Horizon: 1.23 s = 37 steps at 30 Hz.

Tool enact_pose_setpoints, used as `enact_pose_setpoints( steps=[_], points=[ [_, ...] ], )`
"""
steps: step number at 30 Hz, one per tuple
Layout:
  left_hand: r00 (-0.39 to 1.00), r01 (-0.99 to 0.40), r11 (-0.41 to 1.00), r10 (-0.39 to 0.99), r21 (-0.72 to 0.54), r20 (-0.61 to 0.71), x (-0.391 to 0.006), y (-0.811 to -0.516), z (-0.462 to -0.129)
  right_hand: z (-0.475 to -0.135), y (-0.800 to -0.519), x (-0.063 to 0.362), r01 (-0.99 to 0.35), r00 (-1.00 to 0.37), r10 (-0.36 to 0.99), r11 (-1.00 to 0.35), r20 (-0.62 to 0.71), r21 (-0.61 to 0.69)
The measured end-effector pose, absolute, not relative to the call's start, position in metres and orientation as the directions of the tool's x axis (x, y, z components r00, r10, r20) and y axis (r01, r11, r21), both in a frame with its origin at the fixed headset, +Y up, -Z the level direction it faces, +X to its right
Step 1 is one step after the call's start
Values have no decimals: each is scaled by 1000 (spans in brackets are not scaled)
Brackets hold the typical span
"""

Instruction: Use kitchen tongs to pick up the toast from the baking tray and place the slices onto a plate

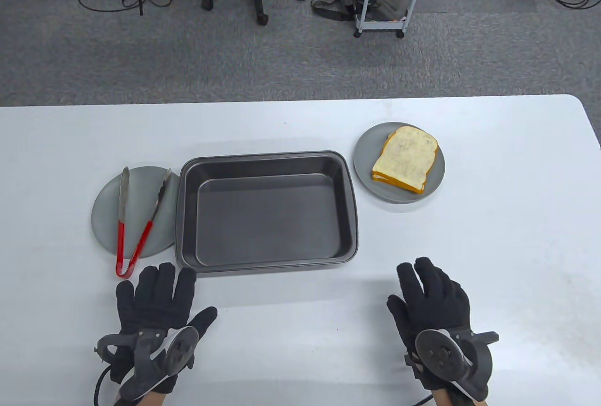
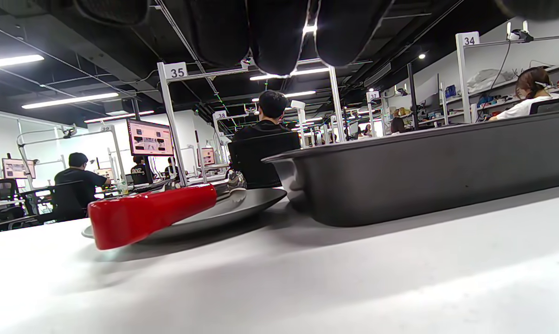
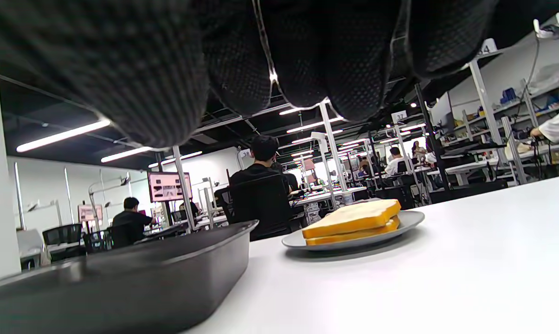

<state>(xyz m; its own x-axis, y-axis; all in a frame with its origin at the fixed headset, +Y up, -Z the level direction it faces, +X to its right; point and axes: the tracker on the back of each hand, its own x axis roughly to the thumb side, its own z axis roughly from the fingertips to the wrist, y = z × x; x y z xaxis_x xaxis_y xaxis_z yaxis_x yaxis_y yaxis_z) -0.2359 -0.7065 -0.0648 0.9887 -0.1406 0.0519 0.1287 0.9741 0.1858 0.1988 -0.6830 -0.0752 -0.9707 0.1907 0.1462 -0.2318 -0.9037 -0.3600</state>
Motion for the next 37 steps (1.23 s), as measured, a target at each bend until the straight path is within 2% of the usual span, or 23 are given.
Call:
enact_pose_setpoints(
  steps=[5,17,37],
  points=[
    [987,148,972,-158,181,42,-235,-708,-64,-76,-692,192,-152,-984,108,-926,145,-346],
    [982,176,969,-184,175,31,-230,-709,-61,-76,-698,190,-82,-992,44,-942,122,-325],
    [980,192,971,-196,145,15,-230,-708,-60,-79,-698,194,-113,-991,87,-951,99,-289]
  ],
)
